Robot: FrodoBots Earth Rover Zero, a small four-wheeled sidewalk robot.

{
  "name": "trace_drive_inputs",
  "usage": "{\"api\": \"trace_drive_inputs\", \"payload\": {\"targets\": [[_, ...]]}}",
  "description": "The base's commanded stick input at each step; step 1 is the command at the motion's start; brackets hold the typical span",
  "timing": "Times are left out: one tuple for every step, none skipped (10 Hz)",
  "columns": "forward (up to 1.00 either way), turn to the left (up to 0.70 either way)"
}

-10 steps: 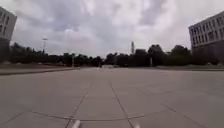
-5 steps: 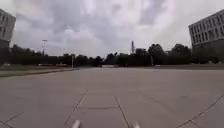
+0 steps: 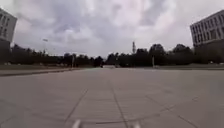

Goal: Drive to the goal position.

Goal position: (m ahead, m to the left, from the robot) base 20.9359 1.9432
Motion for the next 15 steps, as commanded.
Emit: {"api": "trace_drive_inputs", "payload": {"targets": [[0.85,0.0],[0.85,0.0],[0.85,0.0],[0.85,0.0],[0.85,0.0],[0.85,0.0],[0.85,0.0],[0.85,0.0],[0.85,0.0],[0.85,0.0],[0.85,0.0],[0.85,0.0],[0.85,0.0],[0.85,0.0],[0.85,0.0]]}}
